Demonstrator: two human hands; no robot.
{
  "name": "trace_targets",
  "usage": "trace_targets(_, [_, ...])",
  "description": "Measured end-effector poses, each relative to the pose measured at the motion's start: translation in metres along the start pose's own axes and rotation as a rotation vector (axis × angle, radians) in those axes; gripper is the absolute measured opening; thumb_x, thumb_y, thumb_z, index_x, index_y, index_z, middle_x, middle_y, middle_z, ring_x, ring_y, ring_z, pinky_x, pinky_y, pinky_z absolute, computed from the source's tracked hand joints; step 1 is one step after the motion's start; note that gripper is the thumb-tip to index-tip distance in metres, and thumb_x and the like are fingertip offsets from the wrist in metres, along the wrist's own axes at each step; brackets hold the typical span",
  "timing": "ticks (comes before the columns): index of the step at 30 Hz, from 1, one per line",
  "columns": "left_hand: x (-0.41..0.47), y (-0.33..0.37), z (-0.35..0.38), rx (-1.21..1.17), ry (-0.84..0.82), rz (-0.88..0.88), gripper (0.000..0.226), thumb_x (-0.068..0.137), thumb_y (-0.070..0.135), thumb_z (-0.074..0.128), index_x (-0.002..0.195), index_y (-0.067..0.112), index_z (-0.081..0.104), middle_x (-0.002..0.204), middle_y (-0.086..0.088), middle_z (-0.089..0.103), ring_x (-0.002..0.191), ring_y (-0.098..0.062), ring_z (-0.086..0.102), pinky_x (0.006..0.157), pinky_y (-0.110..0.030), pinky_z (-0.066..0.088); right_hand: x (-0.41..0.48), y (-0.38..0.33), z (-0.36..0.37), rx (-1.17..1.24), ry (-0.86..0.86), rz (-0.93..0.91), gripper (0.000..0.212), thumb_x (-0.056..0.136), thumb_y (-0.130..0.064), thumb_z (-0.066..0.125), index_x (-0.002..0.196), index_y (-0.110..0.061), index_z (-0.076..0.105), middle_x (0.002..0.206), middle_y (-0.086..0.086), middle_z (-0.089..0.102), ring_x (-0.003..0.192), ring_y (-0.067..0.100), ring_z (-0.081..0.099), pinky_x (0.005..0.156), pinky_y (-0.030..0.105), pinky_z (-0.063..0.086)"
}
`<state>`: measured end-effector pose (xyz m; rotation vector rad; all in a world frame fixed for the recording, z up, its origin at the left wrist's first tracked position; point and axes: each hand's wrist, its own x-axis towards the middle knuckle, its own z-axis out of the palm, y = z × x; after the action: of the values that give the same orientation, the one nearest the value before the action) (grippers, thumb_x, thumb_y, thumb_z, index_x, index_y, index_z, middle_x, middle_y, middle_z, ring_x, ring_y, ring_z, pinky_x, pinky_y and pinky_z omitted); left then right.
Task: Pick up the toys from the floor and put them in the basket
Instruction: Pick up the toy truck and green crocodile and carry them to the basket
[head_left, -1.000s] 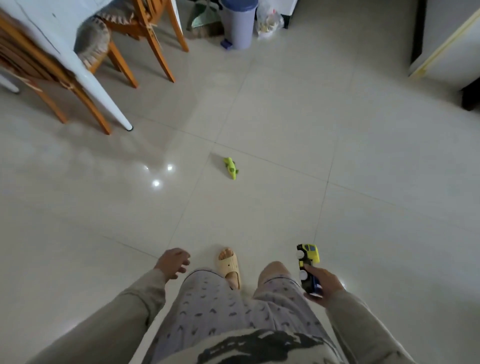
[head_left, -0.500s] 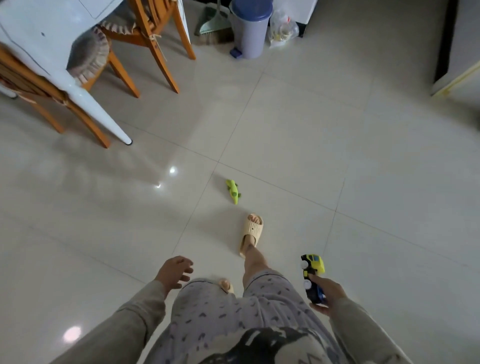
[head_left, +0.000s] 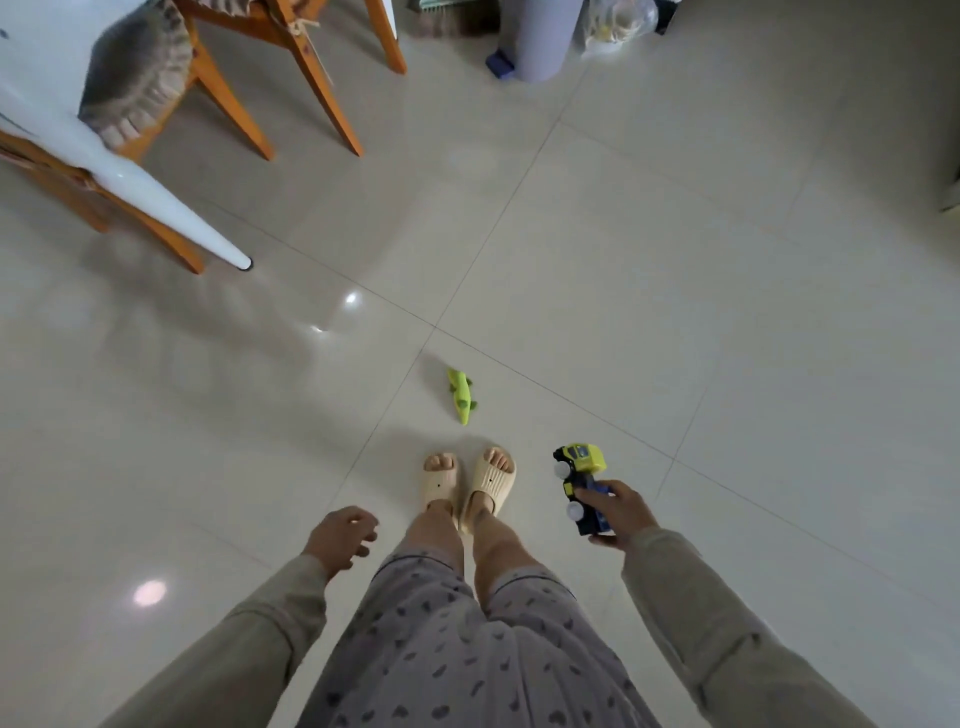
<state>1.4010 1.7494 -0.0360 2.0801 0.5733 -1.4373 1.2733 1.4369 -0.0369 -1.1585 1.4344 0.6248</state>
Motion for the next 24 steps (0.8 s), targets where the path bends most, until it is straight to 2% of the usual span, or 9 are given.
trace_targets(5, [0.043, 0.063, 0.008, 0.106, -0.033, 0.020, 0.009, 0.087, 0.015, 0.050, 0.082, 0.012, 0.057, 0.088, -0.011, 0.061, 0.073, -0.024, 0.055, 0.054, -0.024, 0.033, 0.050, -0.021, 0.012, -0.084, -0.003, 0.035, 0.043, 0.085, -0.020, 0.066, 0.123, -0.005, 0.053, 0.106, 0.014, 0.052, 0.093, 0.031, 0.052, 0.078, 0.039, 0.049])
trace_targets(8, [0.082, 0.098, 0.022, 0.186, -0.057, 0.043, 0.012, 0.087, 0.014, 0.049, 0.079, 0.012, 0.057, 0.085, -0.010, 0.061, 0.076, -0.023, 0.056, 0.052, -0.022, 0.036, 0.091, -0.033, 0.023, -0.091, -0.006, 0.048, 0.041, 0.084, -0.019, 0.066, 0.121, -0.006, 0.053, 0.106, 0.014, 0.051, 0.093, 0.031, 0.052, 0.076, 0.037, 0.048])
trace_targets(10, [0.115, 0.116, 0.032, 0.212, -0.073, 0.039, 0.017, 0.088, 0.014, 0.048, 0.092, 0.008, 0.063, 0.089, -0.013, 0.063, 0.081, -0.023, 0.057, 0.062, -0.026, 0.043, 0.126, -0.041, 0.031, -0.075, -0.020, 0.054, 0.037, 0.084, -0.018, 0.066, 0.117, -0.007, 0.053, 0.104, 0.014, 0.051, 0.092, 0.030, 0.052, 0.073, 0.039, 0.049])
trace_targets(12, [0.158, 0.128, 0.045, 0.251, -0.059, 0.037, 0.026, 0.087, 0.014, 0.047, 0.104, 0.005, 0.065, 0.099, -0.019, 0.067, 0.088, -0.027, 0.061, 0.080, -0.034, 0.048, 0.170, -0.048, 0.042, -0.039, -0.037, 0.050, 0.033, 0.084, -0.016, 0.066, 0.113, -0.008, 0.053, 0.103, 0.014, 0.052, 0.091, 0.030, 0.053, 0.066, 0.037, 0.049])
trace_targets(14, [0.210, 0.138, 0.061, 0.315, -0.037, 0.045, 0.028, 0.086, 0.014, 0.046, 0.105, 0.004, 0.065, 0.110, -0.018, 0.068, 0.101, -0.031, 0.063, 0.092, -0.037, 0.047, 0.221, -0.050, 0.054, -0.019, -0.037, 0.046, 0.030, 0.084, -0.015, 0.066, 0.111, -0.008, 0.052, 0.103, 0.014, 0.052, 0.090, 0.029, 0.053, 0.063, 0.035, 0.049])
trace_targets(17, [0.295, 0.147, 0.087, 0.378, -0.016, 0.055, 0.033, 0.087, 0.014, 0.044, 0.111, 0.002, 0.063, 0.121, -0.015, 0.065, 0.111, -0.031, 0.060, 0.099, -0.036, 0.044, 0.294, -0.046, 0.073, -0.033, -0.038, 0.046, 0.025, 0.084, -0.016, 0.066, 0.102, -0.010, 0.050, 0.103, 0.014, 0.052, 0.091, 0.029, 0.054, 0.077, 0.045, 0.053])
trace_targets(20, [0.391, 0.152, 0.116, 0.407, 0.030, 0.059, 0.037, 0.090, 0.018, 0.044, 0.120, 0.005, 0.060, 0.132, -0.014, 0.058, 0.124, -0.029, 0.052, 0.101, -0.030, 0.038, 0.368, -0.038, 0.090, -0.059, -0.036, 0.020, 0.024, 0.083, -0.018, 0.066, 0.101, -0.012, 0.051, 0.100, 0.013, 0.054, 0.090, 0.029, 0.055, 0.090, 0.051, 0.051])
trace_targets(22, [0.449, 0.150, 0.136, 0.387, 0.056, 0.056, 0.038, 0.090, 0.022, 0.046, 0.121, 0.003, 0.058, 0.130, -0.016, 0.058, 0.123, -0.031, 0.052, 0.097, -0.032, 0.040, 0.410, -0.028, 0.100, -0.056, -0.036, 0.004, 0.024, 0.083, -0.017, 0.066, 0.102, -0.011, 0.052, 0.099, 0.013, 0.055, 0.090, 0.028, 0.056, 0.088, 0.050, 0.052])
trace_targets(24, [0.501, 0.143, 0.154, 0.381, 0.072, 0.031, 0.041, 0.088, 0.026, 0.049, 0.122, 0.004, 0.055, 0.128, -0.019, 0.059, 0.121, -0.033, 0.053, 0.093, -0.032, 0.041, 0.445, -0.015, 0.108, -0.009, -0.019, 0.025, 0.026, 0.084, -0.017, 0.065, 0.107, -0.011, 0.054, 0.101, 0.013, 0.056, 0.090, 0.028, 0.057, 0.078, 0.043, 0.054])
